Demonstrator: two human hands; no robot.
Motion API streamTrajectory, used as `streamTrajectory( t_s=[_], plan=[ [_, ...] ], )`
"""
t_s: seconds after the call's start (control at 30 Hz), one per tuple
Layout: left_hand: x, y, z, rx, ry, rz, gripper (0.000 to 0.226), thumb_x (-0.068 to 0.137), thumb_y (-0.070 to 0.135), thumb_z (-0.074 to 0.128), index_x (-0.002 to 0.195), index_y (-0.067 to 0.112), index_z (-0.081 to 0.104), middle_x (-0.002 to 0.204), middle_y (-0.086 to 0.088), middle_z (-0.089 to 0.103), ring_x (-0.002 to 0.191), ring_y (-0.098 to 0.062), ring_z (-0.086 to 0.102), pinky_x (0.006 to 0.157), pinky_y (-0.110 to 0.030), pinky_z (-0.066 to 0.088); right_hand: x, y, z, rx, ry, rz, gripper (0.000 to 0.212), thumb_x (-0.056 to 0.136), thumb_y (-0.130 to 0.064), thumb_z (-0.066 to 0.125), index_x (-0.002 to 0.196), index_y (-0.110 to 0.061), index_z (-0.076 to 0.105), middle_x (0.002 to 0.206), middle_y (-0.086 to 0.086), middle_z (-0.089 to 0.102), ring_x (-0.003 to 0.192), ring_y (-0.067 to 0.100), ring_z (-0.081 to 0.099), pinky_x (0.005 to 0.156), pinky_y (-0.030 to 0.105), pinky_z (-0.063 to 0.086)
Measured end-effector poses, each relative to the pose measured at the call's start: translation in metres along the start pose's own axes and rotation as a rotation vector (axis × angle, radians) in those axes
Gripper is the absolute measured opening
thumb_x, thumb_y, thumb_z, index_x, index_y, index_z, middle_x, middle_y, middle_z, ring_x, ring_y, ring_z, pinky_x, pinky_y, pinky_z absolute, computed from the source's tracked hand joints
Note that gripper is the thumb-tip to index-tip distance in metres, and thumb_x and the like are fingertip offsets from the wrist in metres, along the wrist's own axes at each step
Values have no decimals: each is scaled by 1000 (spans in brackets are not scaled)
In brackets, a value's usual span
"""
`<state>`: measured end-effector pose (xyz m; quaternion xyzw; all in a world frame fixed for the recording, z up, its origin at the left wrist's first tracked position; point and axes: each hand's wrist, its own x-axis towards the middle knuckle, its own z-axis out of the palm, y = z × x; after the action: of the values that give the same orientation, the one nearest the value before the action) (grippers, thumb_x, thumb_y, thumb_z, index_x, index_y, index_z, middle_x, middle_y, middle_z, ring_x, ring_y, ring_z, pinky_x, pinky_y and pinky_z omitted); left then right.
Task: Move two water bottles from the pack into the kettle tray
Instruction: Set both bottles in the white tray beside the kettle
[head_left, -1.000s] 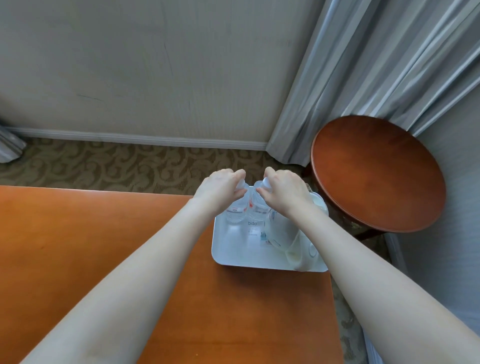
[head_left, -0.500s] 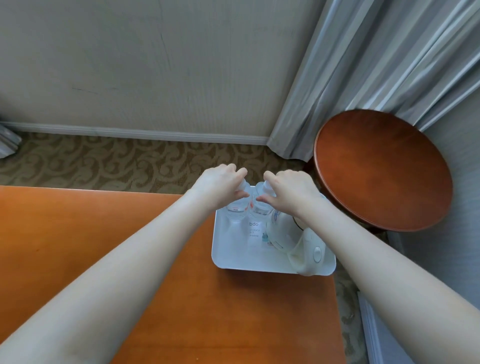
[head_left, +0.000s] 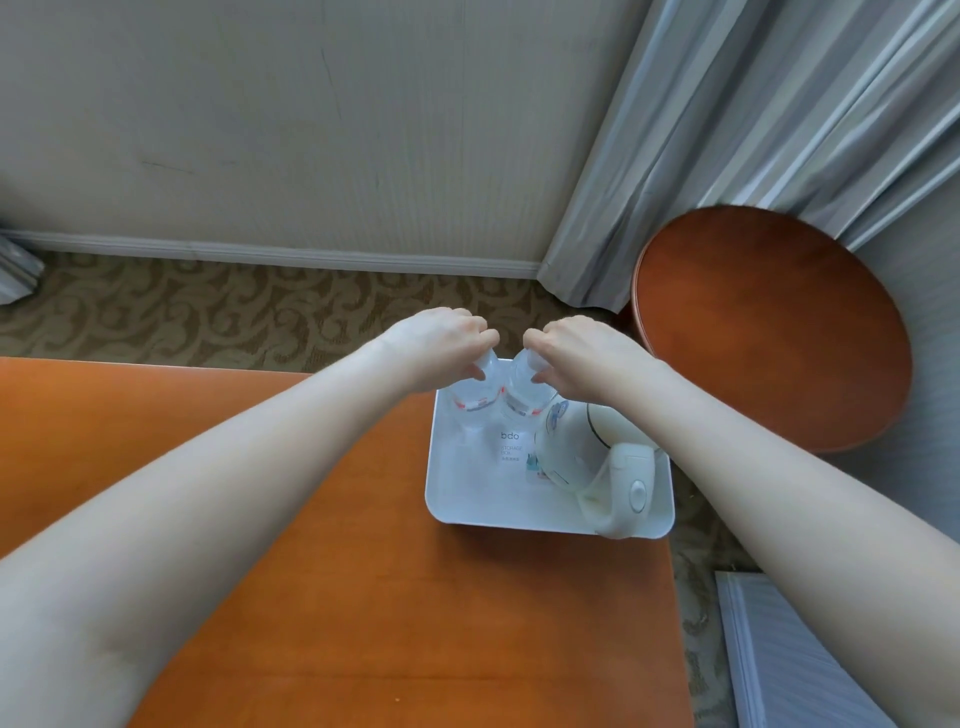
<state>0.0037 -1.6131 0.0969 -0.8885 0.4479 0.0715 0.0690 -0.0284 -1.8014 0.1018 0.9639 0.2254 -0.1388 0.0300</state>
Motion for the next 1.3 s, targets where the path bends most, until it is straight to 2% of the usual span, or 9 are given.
streamTrajectory(
  t_s=[0.07, 0.2, 0.33, 0.47, 0.7, 0.8, 0.9, 1.0, 1.3],
  plan=[
    [-1, 5, 4, -16, 15, -86, 36, 94, 38, 52, 104, 3, 53, 99, -11, 62, 96, -30, 60, 76, -38, 48, -2, 0, 3, 52, 42, 57, 28, 89, -30, 58, 96, -4, 52, 90, 15, 61, 82, 34, 56, 64, 41, 46],
    [3, 17, 10, -99, 56, -287, 39, 96, 39, 48, 99, 1, 55, 95, -13, 64, 87, -32, 62, 61, -35, 40, -1, -9, 9, 214, 133, 232, 32, 88, -36, 58, 81, -7, 45, 90, 18, 61, 87, 37, 55, 61, 36, 34],
    [8, 29, 12, -180, 111, -437, 38, 96, 36, 47, 100, -1, 57, 96, -17, 65, 87, -34, 62, 60, -33, 37, 6, -20, 12, 326, 209, 383, 30, 87, -32, 58, 84, -2, 52, 91, 21, 62, 88, 39, 56, 61, 36, 35],
    [11, 35, 13, -246, 171, -529, 36, 96, 32, 49, 97, -2, 58, 93, -17, 65, 84, -34, 61, 59, -33, 35, 6, -21, 15, 368, 245, 436, 32, 87, -31, 59, 86, 0, 54, 92, 22, 63, 90, 41, 57, 61, 36, 36],
    [12, 35, 15, -285, 231, -560, 34, 95, 33, 52, 94, -1, 59, 89, -16, 66, 69, -25, 52, 57, -31, 36, 2, -24, 18, 349, 252, 422, 32, 88, -33, 59, 92, -2, 55, 93, 21, 65, 89, 40, 59, 66, 40, 46],
    [12, 32, 16, -283, 245, -571, 35, 95, 34, 52, 92, 0, 59, 87, -16, 66, 67, -23, 48, 57, -30, 35, 2, -26, 18, 348, 268, 422, 32, 88, -33, 59, 92, -1, 55, 91, 22, 65, 88, 41, 59, 62, 37, 40],
    [10, 34, 20, -274, 245, -565, 37, 95, 35, 52, 92, -1, 58, 87, -17, 66, 77, -33, 63, 57, -31, 36, 1, -26, 18, 340, 273, 419, 32, 88, -33, 60, 91, -1, 54, 91, 22, 65, 89, 42, 58, 62, 35, 38],
    [9, 35, 22, -264, 240, -568, 37, 94, 35, 52, 93, -1, 57, 90, -18, 66, 83, -37, 64, 58, -33, 35, 1, -26, 17, 337, 263, 425, 33, 88, -34, 60, 93, -1, 55, 93, 22, 65, 91, 41, 58, 63, 36, 38],
    [9, 37, 25, -246, 214, -552, 40, 93, 40, 53, 101, 1, 56, 95, -14, 65, 87, -31, 63, 60, -31, 38, 2, -26, 16, 318, 209, 451, 37, 89, -37, 59, 102, -3, 53, 100, 21, 65, 95, 38, 58, 70, 40, 46]
  ],
)
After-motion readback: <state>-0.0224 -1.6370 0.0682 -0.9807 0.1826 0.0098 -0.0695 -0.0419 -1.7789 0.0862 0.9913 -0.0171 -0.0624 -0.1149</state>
